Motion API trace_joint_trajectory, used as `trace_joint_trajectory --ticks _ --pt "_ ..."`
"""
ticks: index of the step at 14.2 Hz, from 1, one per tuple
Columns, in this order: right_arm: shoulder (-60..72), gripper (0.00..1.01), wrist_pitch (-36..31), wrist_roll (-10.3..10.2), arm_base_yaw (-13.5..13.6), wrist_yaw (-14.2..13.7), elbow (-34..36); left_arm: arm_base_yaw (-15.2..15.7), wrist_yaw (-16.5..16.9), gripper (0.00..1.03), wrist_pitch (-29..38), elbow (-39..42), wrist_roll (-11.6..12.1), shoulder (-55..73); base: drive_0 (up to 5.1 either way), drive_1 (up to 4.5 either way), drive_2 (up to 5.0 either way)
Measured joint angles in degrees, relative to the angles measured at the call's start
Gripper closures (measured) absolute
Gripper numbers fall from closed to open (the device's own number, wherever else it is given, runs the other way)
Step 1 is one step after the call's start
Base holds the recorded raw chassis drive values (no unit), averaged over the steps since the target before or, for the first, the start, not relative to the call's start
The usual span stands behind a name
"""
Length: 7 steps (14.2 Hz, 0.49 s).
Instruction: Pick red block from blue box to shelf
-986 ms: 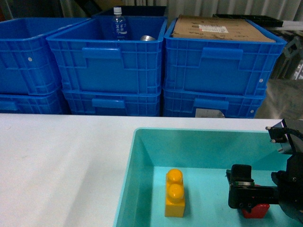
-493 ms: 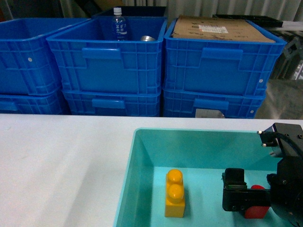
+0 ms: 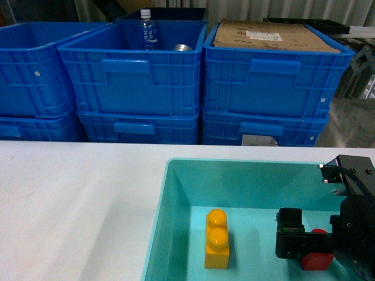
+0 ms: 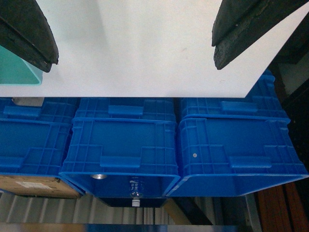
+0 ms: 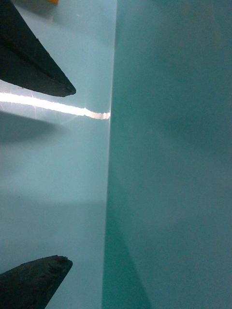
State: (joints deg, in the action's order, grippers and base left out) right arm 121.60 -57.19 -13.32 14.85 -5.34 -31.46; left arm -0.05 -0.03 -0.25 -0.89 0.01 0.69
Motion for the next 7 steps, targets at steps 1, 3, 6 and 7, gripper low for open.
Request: trace_joint_trajectory --ticks 1,3,6,7 --pt "0.79 0.03 0.09 -0.02 -0.31 0.22 -0.44 0.0 0.0 0.05 0.0 0.0 0.0 0.0 0.0 0.0 0.0" --pt "2.71 0.05 -0.28 0.33 -0.68 0.0 -0.55 0.0 -0.02 0.05 -0.02 0.0 0.0 0.0 0.0 0.0 0.0" --pt "2.69 0.34 0.22 0.55 -0.68 -0.09 -0.7 0.0 -0.02 0.05 0.0 0.0 0.0 0.0 0.0 0.0 0.0" --pt "2.75 0.44 0.15 0.55 -0.68 -0.04 -0.72 0.0 0.0 0.05 0.0 0.0 0.0 0.0 0.0 0.0 0.0"
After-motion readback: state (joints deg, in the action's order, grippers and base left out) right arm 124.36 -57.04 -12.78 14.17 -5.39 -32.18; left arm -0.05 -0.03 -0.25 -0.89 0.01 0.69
